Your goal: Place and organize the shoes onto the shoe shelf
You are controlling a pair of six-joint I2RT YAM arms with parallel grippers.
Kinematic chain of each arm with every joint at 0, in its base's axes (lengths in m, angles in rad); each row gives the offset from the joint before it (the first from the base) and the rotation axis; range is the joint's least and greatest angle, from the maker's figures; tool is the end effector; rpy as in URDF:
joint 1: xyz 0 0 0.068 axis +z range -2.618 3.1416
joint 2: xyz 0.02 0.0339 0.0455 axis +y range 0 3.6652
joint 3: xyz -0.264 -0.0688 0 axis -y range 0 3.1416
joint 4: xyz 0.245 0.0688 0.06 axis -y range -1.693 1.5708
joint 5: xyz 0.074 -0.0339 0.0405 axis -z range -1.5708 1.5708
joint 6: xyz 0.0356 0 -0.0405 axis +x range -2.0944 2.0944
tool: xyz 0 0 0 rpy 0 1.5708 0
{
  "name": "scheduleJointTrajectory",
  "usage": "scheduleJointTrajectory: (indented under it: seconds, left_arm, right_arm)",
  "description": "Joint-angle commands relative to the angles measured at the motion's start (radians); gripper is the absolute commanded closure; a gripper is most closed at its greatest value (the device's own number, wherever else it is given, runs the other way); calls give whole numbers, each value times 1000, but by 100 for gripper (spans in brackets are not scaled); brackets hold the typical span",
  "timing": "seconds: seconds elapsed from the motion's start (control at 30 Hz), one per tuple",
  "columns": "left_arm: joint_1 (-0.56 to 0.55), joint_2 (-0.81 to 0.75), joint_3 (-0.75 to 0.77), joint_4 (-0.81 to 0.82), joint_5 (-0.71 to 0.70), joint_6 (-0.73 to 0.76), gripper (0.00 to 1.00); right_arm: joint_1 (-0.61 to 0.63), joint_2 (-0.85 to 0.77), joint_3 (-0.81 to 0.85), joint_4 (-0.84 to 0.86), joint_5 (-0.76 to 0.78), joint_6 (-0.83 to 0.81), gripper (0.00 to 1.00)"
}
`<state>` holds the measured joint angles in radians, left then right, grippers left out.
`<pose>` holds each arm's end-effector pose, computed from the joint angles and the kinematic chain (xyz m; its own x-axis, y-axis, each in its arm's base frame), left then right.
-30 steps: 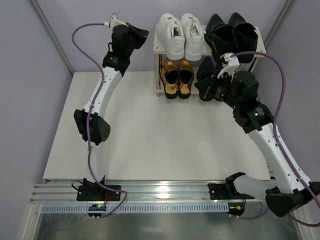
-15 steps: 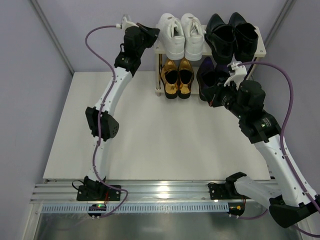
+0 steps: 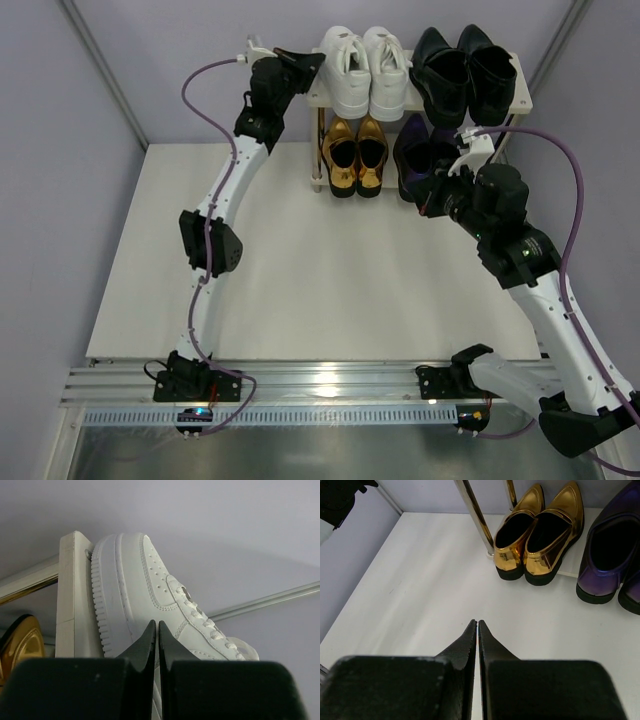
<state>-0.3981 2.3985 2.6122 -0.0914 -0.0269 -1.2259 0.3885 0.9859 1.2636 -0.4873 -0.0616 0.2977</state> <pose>0.5072 -0.2123 0.4161 -0.3035 -0.8929 -0.3325 0.2285 0.2705 -0.9352 0.1848 0.0780 0.4357 -0.3113 0.1889 -0.9313 -0.3582 0.8844 0.2991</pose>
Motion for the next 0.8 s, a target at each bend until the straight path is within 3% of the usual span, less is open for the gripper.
scheduleJointTrajectory:
  seconds: [0.0, 0.23, 0.4, 0.63, 0.77]
  left_arm:
    - [-22, 40, 34, 53, 120, -64, 100]
    - [-7, 67, 35, 55, 186, -122, 100]
    - [4, 25, 17, 9, 173, -44, 100]
    - [88, -263, -231, -13, 41, 152, 100]
    - [131, -473, -412, -33, 38, 238, 99]
  right_arm:
    - [-5, -15, 0, 18, 19, -9, 96]
    - [-13, -10, 2, 27, 34, 3, 96]
    - [-14, -18, -10, 33, 57, 9, 96]
    - [-22, -68, -59, 44, 160, 8, 96]
    - [-23, -108, -118, 29, 275, 21, 96]
